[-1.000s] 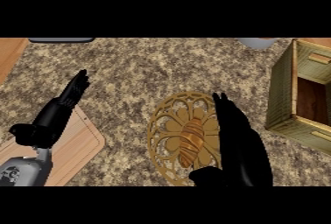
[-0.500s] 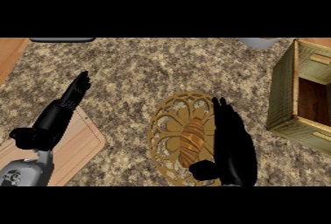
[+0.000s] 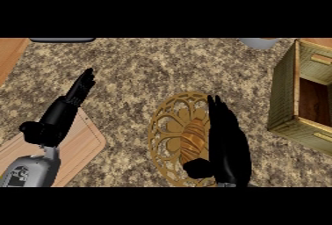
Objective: Pick the croissant from the placemat and place it in the basket
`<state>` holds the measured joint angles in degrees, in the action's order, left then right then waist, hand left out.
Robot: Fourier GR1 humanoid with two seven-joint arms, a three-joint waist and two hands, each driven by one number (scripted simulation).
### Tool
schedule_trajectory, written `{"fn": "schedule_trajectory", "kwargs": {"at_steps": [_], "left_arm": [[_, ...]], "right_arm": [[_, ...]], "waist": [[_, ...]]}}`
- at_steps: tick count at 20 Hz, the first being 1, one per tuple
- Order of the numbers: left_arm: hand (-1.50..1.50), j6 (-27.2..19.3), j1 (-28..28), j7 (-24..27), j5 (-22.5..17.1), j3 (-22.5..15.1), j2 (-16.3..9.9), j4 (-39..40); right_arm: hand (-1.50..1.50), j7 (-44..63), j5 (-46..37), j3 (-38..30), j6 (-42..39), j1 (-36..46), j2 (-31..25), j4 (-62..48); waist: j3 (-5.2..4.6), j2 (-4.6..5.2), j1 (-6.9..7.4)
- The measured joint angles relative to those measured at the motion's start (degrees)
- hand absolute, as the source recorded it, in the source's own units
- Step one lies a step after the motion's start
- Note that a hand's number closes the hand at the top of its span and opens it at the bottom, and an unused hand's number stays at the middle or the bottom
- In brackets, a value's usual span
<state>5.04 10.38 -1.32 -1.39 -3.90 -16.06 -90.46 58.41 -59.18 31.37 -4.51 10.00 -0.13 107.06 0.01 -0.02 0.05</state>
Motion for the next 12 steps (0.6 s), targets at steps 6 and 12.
{"fn": "schedule_trajectory", "kwargs": {"at_steps": [6,12], "left_arm": [[0.00,2.04,-1.53,2.23,0.62,1.60,0.56,0.66],[0.00,3.21,-0.54,0.59,0.68,3.08,0.88,-0.10]], "right_arm": [[-1.50,1.01,-1.10,2.45,1.60,-0.11,-0.08,-2.06],[-1.50,0.41,0.24,0.92,2.38,2.42,-0.06,-8.23]], "waist": [[-0.01,0.00,0.03],[-0.01,0.02,0.07]]}}
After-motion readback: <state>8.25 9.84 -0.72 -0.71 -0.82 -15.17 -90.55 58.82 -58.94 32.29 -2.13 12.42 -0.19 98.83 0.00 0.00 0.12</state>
